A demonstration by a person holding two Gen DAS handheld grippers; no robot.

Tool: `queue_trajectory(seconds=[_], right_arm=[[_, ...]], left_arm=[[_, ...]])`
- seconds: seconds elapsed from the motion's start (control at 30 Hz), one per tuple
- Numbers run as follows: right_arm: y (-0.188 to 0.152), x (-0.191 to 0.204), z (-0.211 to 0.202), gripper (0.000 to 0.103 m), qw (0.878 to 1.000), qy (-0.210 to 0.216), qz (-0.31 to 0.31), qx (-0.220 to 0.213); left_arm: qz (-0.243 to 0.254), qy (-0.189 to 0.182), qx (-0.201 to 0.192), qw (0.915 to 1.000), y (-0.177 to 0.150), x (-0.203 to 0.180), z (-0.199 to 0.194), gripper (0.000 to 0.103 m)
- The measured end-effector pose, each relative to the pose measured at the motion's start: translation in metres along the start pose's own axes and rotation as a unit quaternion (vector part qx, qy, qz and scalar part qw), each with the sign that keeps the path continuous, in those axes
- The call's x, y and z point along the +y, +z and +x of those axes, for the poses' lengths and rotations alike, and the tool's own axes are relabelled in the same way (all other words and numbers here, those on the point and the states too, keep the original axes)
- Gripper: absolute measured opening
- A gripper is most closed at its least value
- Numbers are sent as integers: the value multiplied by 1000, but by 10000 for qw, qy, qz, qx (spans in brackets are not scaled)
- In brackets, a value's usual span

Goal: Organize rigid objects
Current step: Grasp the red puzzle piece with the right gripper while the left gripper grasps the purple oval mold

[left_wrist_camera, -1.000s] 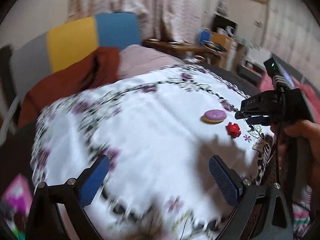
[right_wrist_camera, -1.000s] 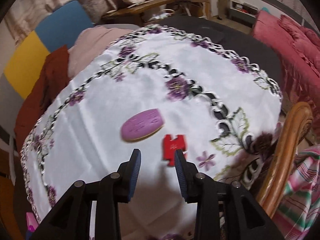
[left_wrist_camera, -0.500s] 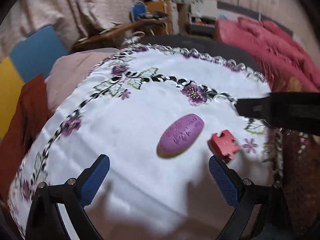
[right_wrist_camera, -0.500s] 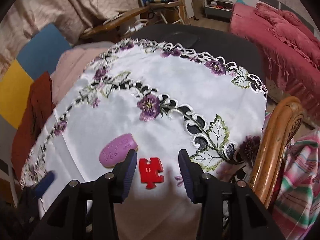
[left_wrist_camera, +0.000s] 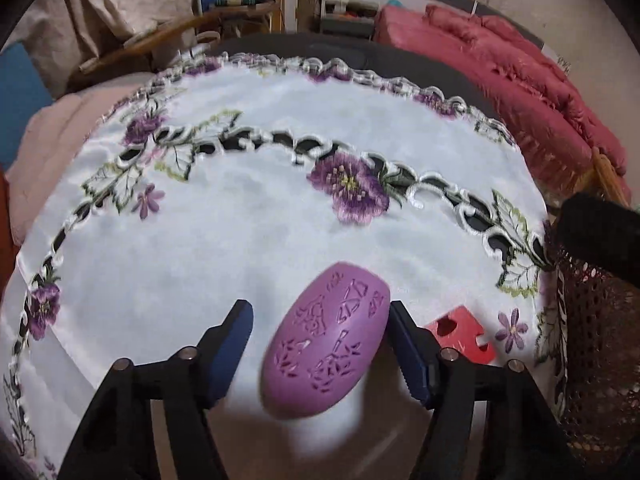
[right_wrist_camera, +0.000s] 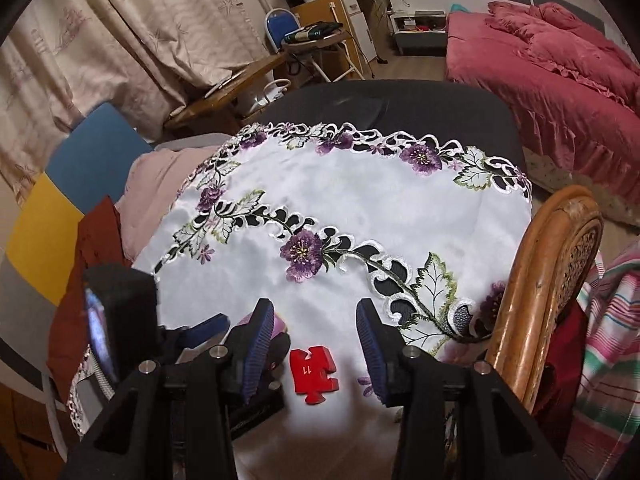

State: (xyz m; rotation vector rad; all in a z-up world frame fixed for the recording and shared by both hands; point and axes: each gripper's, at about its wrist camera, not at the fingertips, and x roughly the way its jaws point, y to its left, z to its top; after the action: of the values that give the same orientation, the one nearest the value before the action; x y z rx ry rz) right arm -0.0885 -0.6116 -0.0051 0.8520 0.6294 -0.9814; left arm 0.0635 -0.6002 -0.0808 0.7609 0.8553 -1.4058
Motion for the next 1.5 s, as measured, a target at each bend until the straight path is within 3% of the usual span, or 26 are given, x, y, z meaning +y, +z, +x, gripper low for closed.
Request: queue_trajectory(seconds=[0.07,0.2,0.5,0.63,0.87,1.17,1.4,1.5], right_arm=[[0,3,6,44,9998,-87,-100,166],[-1,8,22,44,9974,-191,-306,628],[-2,11,30,44,9942,-290,-441,935],[-5,15,41,44,9897,-370,-521,1281],[-11,25,74,45,9714,-678,-828,2122],[-21,40,86,45,9607,-650,-1301,2363],[-29,54,90,45,9547,-789,-1692,2316],[-37,65,92,45,9501,-945,-1941,2251]], left_arm=[[-85,-10,-139,9999,-1,0,-3,44],[-253,67,-226,9994,-10,7,-9,44],[-1025,597,-325,9924,-55,39,-39,44],[-1519,864,-505,9833,-81,52,-65,44],[-2204,1308,-840,9629,-127,60,-110,44],[-2956,1387,-1095,9388,-176,63,-135,44],[-3320,1355,-1107,9269,-200,64,-130,44],[-3272,1416,-1212,9264,-203,60,-131,44]])
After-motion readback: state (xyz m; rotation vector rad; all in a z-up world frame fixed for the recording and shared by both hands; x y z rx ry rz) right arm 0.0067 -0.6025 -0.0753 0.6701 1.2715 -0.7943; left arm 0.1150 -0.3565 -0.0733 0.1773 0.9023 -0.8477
